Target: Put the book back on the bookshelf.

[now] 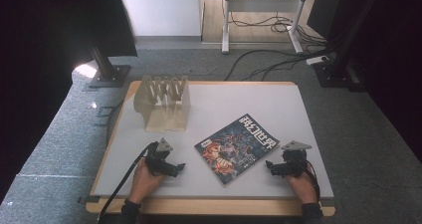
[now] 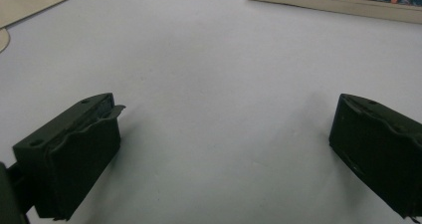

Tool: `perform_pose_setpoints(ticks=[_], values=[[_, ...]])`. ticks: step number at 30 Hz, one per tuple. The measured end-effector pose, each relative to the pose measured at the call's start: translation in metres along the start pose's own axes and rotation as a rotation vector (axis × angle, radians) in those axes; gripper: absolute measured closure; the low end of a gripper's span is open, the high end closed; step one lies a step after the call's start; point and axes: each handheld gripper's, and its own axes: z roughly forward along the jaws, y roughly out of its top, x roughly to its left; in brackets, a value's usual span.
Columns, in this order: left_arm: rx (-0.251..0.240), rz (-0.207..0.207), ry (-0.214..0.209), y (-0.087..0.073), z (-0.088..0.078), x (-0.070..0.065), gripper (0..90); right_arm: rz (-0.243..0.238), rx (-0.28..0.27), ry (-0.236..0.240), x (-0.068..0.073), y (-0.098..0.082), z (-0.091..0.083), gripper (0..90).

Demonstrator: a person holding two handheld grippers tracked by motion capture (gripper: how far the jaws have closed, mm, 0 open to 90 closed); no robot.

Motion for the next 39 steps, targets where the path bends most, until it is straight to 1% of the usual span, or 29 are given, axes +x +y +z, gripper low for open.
perform_pose_setpoints(ticks=[12, 15, 17, 20, 22, 23, 24, 25, 28, 29, 30, 32, 35, 36, 39], values=[[0.002, -0.002, -0.002, 0.0, 0.0, 0.0, 0.0, 0.001, 0.0, 0.001, 0.0, 0.0, 0.0, 0.0], [0.002, 0.001, -0.012, 0.001, -0.001, 0.001, 0.0, 0.009, 0.0, -0.002, 0.0, 0.001, 0.0, 0.0], [0.0, 0.001, -0.027, 0.003, -0.002, 0.002, 0.0, 0.004, 0.005, -0.002, 0.0, 0.002, -0.001, 0.4], [-0.001, 0.019, -0.024, 0.009, -0.006, 0.001, 0.0, -0.004, 0.0, 0.007, 0.001, 0.005, -0.004, 0.4], [-0.007, 0.026, -0.026, 0.015, -0.009, 0.002, 0.0, -0.011, -0.014, 0.01, 0.002, 0.008, -0.008, 0.4], [-0.007, 0.026, -0.026, 0.015, -0.009, 0.002, 0.0, -0.014, -0.021, 0.015, 0.002, 0.01, -0.01, 0.4], [-0.016, 0.025, -0.048, 0.023, -0.01, 0.003, 0.0, -0.017, -0.029, 0.02, 0.003, 0.013, -0.013, 0.4], [-0.012, 0.034, -0.053, 0.028, -0.009, 0.002, 0.0, -0.025, -0.034, 0.022, 0.003, 0.016, -0.014, 0.3], [0.009, 0.073, -0.056, 0.044, -0.004, 0.0, 0.0, -0.039, -0.053, 0.03, 0.005, 0.024, -0.016, 0.2], [0.009, 0.073, -0.056, 0.044, -0.004, 0.0, 0.0, -0.043, -0.058, 0.036, 0.007, 0.026, -0.015, 0.2], [0.018, 0.101, -0.067, 0.057, 0.001, -0.004, 0.0, -0.048, -0.063, 0.043, 0.008, 0.03, -0.013, 0.1], [0.023, 0.121, -0.089, 0.069, 0.007, -0.008, 0.0, -0.059, -0.055, 0.043, 0.009, 0.033, -0.01, 0.1], [0.037, 0.146, -0.116, 0.083, 0.018, -0.013, 0.0, -0.062, -0.041, 0.05, 0.007, 0.039, -0.002, 0.1], [0.047, 0.157, -0.124, 0.089, 0.025, -0.015, 0.0, -0.062, -0.038, 0.049, 0.006, 0.04, 0.0, 0.1], [0.062, 0.165, -0.141, 0.098, 0.04, -0.017, 0.0, -0.061, -0.03, 0.057, 0.002, 0.047, 0.01, 0.0]])
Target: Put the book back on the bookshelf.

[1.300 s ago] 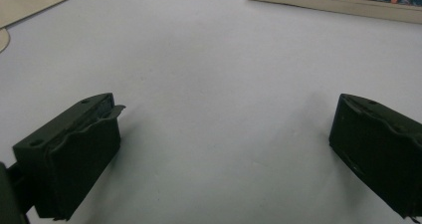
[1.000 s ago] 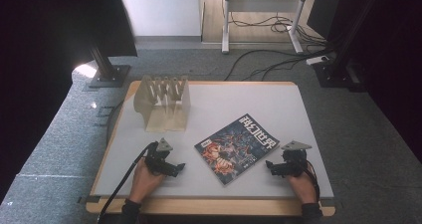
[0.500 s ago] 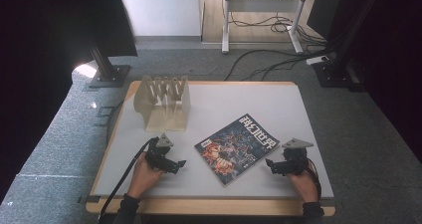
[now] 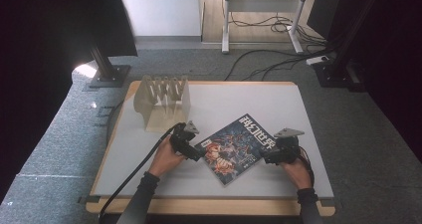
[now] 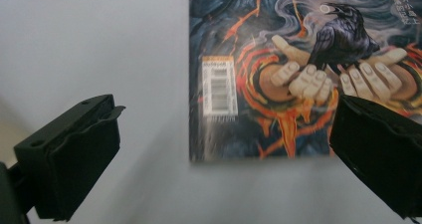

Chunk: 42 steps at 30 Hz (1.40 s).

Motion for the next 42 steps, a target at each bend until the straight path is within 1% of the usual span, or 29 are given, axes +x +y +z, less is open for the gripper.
perform_pose_setpoints(ticks=[3, 6, 8, 12, 15, 17, 18, 19, 20, 21, 23, 26, 30, 33, 34, 36, 37, 39, 42], values=[[0.003, 0.004, -0.019, 0.006, 0.013, 0.001, 0.0, 0.002, 0.011, 0.01, -0.005, 0.004, 0.01, 0.0], [0.017, 0.01, -0.026, 0.009, 0.026, 0.003, 0.0, 0.005, 0.025, 0.02, -0.009, 0.007, 0.019, 0.0], [0.018, 0.002, -0.051, 0.009, 0.032, 0.004, 0.0, 0.005, 0.032, 0.028, -0.012, 0.008, 0.025, 0.0], [0.013, -0.012, -0.107, 0.007, 0.038, 0.003, 0.0, 0.015, 0.047, 0.06, -0.017, 0.008, 0.035, 0.0], [0.013, -0.002, -0.113, 0.007, 0.038, -0.002, 0.0, 0.043, 0.041, 0.101, -0.018, 0.006, 0.037, 1.2], [0.018, 0.008, -0.122, 0.007, 0.038, -0.006, 0.0, 0.034, 0.036, 0.098, -0.015, 0.006, 0.037, 1.1], [0.021, 0.013, -0.127, 0.007, 0.037, -0.008, 0.0, 0.037, 0.036, 0.097, -0.014, 0.005, 0.036, 1.2], [0.028, 0.016, -0.118, 0.007, 0.037, -0.01, 0.0, 0.039, 0.035, 0.094, -0.013, 0.005, 0.036, 1.2], [0.039, 0.018, -0.117, 0.006, 0.035, -0.011, 0.0, 0.031, 0.036, 0.092, -0.012, 0.004, 0.036, 1.2], [0.042, 0.016, -0.117, 0.005, 0.034, -0.013, 0.0, 0.036, 0.038, 0.094, -0.01, 0.004, 0.035, 1.2], [0.049, 0.017, -0.117, 0.001, 0.03, -0.015, 0.0, 0.027, 0.047, 0.095, -0.004, 0.004, 0.034, 0.9], [0.052, 0.016, -0.115, -0.009, 0.023, -0.018, 0.0, 0.021, 0.055, 0.099, 0.007, 0.003, 0.032, 0.8], [0.02, 0.001, -0.111, -0.029, 0.01, -0.024, 0.0, 0.011, 0.05, 0.106, 0.026, 0.0, 0.03, 0.7], [0.009, -0.003, -0.108, -0.038, 0.005, -0.027, 0.0, -0.013, 0.044, 0.102, 0.038, 0.0, 0.03, 0.0], [0.006, -0.004, -0.105, -0.039, 0.004, -0.029, 0.0, -0.02, 0.041, 0.096, 0.039, 0.0, 0.03, 0.0], [0.004, -0.006, -0.101, -0.04, 0.003, -0.03, 0.0, -0.019, 0.039, 0.072, 0.043, 0.0, 0.027, 0.0], [0.004, -0.008, -0.099, -0.04, 0.003, -0.031, 0.0, -0.029, 0.039, 0.067, 0.043, -0.001, 0.025, 0.0], [0.006, -0.01, -0.095, -0.04, 0.003, -0.032, 0.0, -0.042, 0.039, 0.053, 0.043, -0.005, 0.018, 0.0], [0.009, -0.008, -0.093, -0.041, 0.002, -0.035, 0.0, -0.042, 0.03, 0.042, 0.04, -0.012, 0.005, 0.0]])
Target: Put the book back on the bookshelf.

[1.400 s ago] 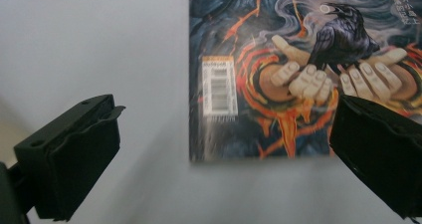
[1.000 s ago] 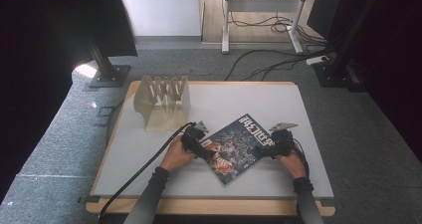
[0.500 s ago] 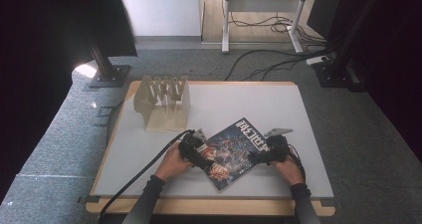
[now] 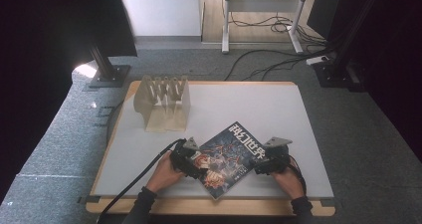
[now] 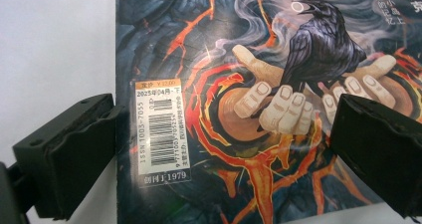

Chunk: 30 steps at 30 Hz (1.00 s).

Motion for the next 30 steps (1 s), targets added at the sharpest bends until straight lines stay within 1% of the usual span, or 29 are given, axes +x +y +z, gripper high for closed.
perform_pose_setpoints(ticks=[2, 4, 6, 9, 11, 12, 13, 14, 16, 17, 19, 20, 21, 22, 23, 26, 28, 30], values=[[-0.005, 0.0, -0.001, -0.002, -0.001, -0.004, 0.0, 0.005, -0.002, -0.006, -0.002, -0.005, -0.007, 0.0], [0.0, 0.006, -0.003, -0.004, -0.002, -0.009, 0.0, 0.01, 0.001, -0.007, -0.003, -0.012, -0.013, 0.0], [0.014, 0.02, -0.011, -0.005, -0.003, -0.016, 0.0, 0.011, 0.009, -0.001, -0.003, -0.017, -0.015, 0.0], [0.034, 0.049, -0.03, -0.007, -0.005, -0.025, 0.0, 0.003, 0.028, 0.002, -0.001, -0.019, -0.012, 0.0], [0.048, 0.065, -0.045, -0.007, -0.007, -0.025, 0.0, -0.005, 0.036, 0.002, -0.002, -0.019, -0.009, 0.0], [0.057, 0.071, -0.065, -0.007, -0.008, -0.022, 0.0, -0.001, 0.04, 0.009, -0.003, -0.018, -0.009, 0.0], [0.059, 0.065, -0.072, -0.007, -0.01, -0.019, 0.0, -0.001, 0.042, 0.009, -0.003, -0.018, -0.009, 0.0], [0.058, 0.061, -0.054, -0.007, -0.013, -0.014, 0.0, -0.005, 0.043, 0.009, -0.003, -0.018, -0.009, 0.0], [0.06, 0.056, 0.005, -0.006, -0.018, -0.003, 0.0, -0.012, 0.045, 0.007, -0.003, -0.018, -0.008, 0.0], [0.056, 0.049, 0.021, -0.006, -0.02, 0.002, 0.0, -0.008, 0.047, 0.008, -0.003, -0.018, -0.008, 0.0], [0.038, 0.015, 0.069, -0.006, -0.026, 0.018, 0.0, -0.003, 0.045, 0.011, -0.004, -0.017, -0.007, 0.0], [0.033, 0.006, 0.089, -0.006, -0.027, 0.024, 0.0, 0.0, 0.042, 0.009, -0.005, -0.017, -0.006, 0.0], [0.026, -0.015, 0.121, -0.006, -0.028, 0.032, 0.0, 0.002, 0.041, 0.006, -0.005, -0.017, -0.006, 0.0], [0.026, -0.024, 0.137, -0.006, -0.027, 0.038, 0.0, 0.004, 0.038, 0.003, -0.005, -0.016, -0.005, 0.0], [0.031, -0.032, 0.15, -0.007, -0.025, 0.042, 0.0, 0.008, 0.037, -0.001, -0.005, -0.016, -0.004, 0.0], [0.055, -0.034, 0.187, -0.008, -0.015, 0.05, 0.0, 0.015, 0.036, -0.006, -0.007, -0.013, -0.001, 0.0], [0.033, -0.062, 0.155, -0.009, -0.012, 0.051, 0.0, 0.021, 0.036, -0.01, -0.009, -0.01, 0.002, 0.0], [0.023, -0.055, 0.177, -0.01, -0.012, 0.047, 0.0, 0.022, 0.036, -0.013, -0.01, -0.008, 0.004, 0.0]])
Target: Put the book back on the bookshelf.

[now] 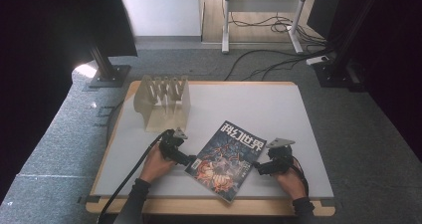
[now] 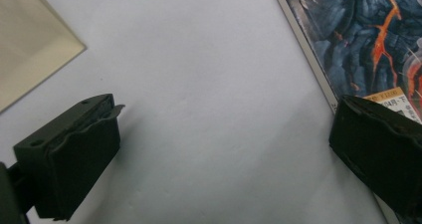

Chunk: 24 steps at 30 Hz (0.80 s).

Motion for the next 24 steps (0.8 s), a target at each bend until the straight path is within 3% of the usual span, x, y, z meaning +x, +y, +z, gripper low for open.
perform_pose_setpoints(ticks=[5, 10, 17, 24], values=[[-0.007, 0.011, 0.011, -0.007, -0.006, -0.011, 0.3, 0.027, -0.001, 0.009, -0.006, 0.005, 0.007, 0.0], [-0.031, 0.001, -0.019, -0.019, -0.011, -0.024, 0.2, 0.036, -0.002, -0.014, -0.011, 0.015, 0.015, 0.0], [-0.065, 0.022, -0.04, -0.028, -0.014, -0.048, 0.0, 0.039, 0.022, -0.054, -0.019, 0.034, 0.031, 0.0], [-0.085, 0.041, -0.061, -0.029, -0.013, -0.068, 0.0, 0.033, 0.044, -0.069, -0.025, 0.052, 0.047, 0.0]])
